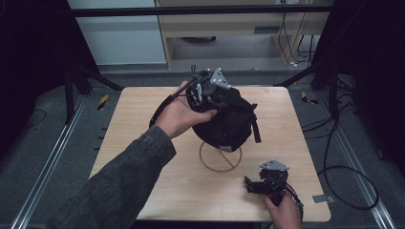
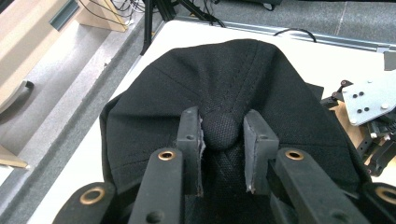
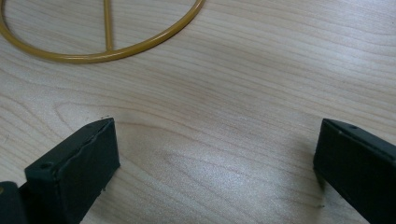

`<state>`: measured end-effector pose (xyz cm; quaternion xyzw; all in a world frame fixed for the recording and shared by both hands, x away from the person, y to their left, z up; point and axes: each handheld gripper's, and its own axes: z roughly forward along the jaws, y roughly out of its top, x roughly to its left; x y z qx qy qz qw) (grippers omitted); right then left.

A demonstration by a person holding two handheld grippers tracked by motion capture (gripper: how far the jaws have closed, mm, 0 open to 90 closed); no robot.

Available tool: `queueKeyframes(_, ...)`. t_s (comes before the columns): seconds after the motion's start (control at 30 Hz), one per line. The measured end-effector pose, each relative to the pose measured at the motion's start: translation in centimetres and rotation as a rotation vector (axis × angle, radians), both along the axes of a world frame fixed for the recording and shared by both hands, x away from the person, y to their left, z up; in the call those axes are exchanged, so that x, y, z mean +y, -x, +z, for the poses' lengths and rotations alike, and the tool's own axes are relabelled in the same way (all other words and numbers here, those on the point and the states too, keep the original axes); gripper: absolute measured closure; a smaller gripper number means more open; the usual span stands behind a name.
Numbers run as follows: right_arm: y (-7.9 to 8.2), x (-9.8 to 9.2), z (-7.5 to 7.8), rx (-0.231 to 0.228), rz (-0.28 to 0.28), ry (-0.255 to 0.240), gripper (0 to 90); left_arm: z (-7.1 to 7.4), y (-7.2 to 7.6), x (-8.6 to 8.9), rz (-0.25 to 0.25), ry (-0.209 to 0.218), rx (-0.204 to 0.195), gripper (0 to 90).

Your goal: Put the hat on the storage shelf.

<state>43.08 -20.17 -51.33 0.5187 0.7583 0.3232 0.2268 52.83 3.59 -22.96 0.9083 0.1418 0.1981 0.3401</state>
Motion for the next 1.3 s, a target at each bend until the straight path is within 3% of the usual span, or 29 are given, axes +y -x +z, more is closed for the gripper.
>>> queueKeyframes(0.7,0.0,0.0,0.0,0.0,0.001,0.001,0.4,-1.1,0.0,0.1,0.009,-0.023,0.009,68.4)
queueKeyframes(1.03,0.0,0.0,0.0,0.0,0.0,0.0,0.3,-1.9,0.2,1.1,0.008,0.0,0.001,63.9)
queueKeyframes(1.13,0.0,0.0,0.0,0.0,0.001,0.001,0.4,-2.0,0.5,1.3,0.016,0.009,-0.006,59.0)
queueKeyframes(1.3,0.0,0.0,0.0,0.0,0.0,0.0,0.3,-2.1,0.9,1.4,0.029,0.03,-0.013,41.2)
